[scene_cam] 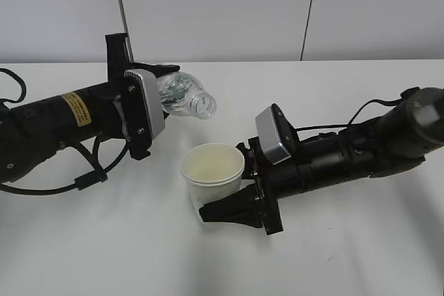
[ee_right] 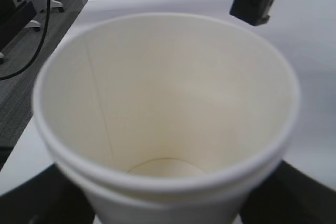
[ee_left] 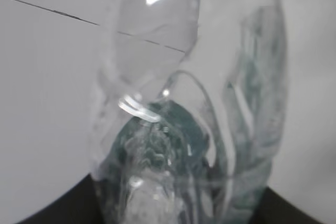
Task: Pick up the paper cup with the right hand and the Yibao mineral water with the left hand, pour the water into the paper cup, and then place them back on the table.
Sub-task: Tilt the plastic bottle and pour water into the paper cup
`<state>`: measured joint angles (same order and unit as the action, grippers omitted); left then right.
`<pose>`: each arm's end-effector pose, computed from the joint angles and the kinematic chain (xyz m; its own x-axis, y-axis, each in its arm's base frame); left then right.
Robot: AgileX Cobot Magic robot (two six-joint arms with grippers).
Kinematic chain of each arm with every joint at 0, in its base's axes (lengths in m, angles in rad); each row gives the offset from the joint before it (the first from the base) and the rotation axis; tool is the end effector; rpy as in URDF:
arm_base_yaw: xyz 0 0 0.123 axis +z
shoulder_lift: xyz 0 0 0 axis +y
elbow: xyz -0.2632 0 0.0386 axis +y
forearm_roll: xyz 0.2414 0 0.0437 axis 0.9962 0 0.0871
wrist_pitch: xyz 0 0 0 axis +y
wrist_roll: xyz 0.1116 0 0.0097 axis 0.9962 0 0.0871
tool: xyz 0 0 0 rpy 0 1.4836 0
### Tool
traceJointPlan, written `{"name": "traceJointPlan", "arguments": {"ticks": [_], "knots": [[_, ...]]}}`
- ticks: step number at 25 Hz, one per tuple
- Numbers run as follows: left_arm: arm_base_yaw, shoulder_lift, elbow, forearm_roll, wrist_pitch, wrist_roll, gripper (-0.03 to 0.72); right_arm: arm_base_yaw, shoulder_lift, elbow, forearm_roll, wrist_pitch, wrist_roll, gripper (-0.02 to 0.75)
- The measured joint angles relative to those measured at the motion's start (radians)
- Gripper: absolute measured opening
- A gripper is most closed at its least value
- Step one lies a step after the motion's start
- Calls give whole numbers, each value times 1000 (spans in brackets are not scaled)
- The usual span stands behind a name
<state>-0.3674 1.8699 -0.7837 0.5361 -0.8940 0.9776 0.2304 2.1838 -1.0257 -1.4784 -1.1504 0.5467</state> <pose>0.3262 -0.1733 0.1515 0.6365 0.7104 -0.3002 0.3254 0.1055 0.9397 0.3176 0.1791 0.0768 -0.0375 -0.3161 -0.9480 -0.9978 0.0639 0.0182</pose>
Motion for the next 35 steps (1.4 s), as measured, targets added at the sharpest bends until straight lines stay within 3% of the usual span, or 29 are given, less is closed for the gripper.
{"name": "traceJointPlan", "arguments": {"ticks": [12, 25, 35], "knots": [[0, 0, 0, 0, -1, 19, 321, 29, -3, -17, 38, -2, 2, 540], [0, 0, 0, -2, -3, 69, 320, -15, -66, -17, 26, -3, 46, 539], [0, 0, 0, -4, -3, 192, 319, -15, -66, -17, -22, 8, 91, 538]]}}
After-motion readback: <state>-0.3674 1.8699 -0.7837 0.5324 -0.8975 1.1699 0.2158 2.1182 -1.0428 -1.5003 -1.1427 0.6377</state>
